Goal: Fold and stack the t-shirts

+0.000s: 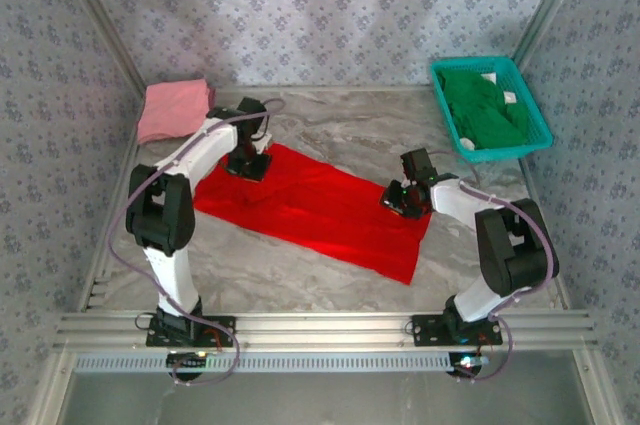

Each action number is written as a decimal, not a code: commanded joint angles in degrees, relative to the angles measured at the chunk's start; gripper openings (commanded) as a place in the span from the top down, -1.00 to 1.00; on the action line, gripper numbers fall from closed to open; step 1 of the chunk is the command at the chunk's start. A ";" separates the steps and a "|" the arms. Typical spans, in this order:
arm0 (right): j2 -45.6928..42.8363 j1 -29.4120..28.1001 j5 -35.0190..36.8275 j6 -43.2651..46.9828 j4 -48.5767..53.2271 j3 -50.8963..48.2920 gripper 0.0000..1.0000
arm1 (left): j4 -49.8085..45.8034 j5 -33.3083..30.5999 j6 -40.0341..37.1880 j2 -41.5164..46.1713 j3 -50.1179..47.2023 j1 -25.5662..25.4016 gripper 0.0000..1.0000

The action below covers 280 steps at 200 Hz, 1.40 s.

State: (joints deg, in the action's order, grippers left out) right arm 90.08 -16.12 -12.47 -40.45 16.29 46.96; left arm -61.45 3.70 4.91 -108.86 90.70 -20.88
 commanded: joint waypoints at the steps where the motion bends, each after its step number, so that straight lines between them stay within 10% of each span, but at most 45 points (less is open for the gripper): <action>1: -1.12 0.40 0.18 1.34 2.01 0.34 0.37 | -4.14 2.41 -0.83 3.45 1.20 0.54 0.96; 21: -1.22 0.47 -0.01 1.43 2.06 0.37 0.37 | -3.51 4.63 -0.57 5.03 0.67 0.58 0.78; 38: -1.29 0.55 0.08 1.59 2.24 0.50 0.36 | -1.20 3.61 0.75 7.70 -0.81 0.96 0.07; 59: -1.29 0.76 -0.04 1.78 2.31 0.49 0.36 | 4.02 2.97 3.24 12.84 -5.60 3.02 -0.08; 116: 0.16 1.26 -0.96 2.20 1.64 0.76 0.36 | 15.63 9.64 15.05 20.97 -25.52 14.42 0.04; 164: 0.84 1.27 -1.50 2.26 1.47 0.97 0.36 | 22.16 14.33 18.76 17.51 -32.38 12.31 0.24; 280: 0.80 1.33 -1.68 2.26 0.96 0.38 0.35 | 27.78 12.50 23.92 12.85 -33.24 9.18 0.03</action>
State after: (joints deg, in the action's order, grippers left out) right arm 90.37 -15.22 -13.39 -39.33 16.86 47.00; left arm -35.31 16.27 27.38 -94.85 57.14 -10.68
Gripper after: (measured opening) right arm 0.324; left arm 0.498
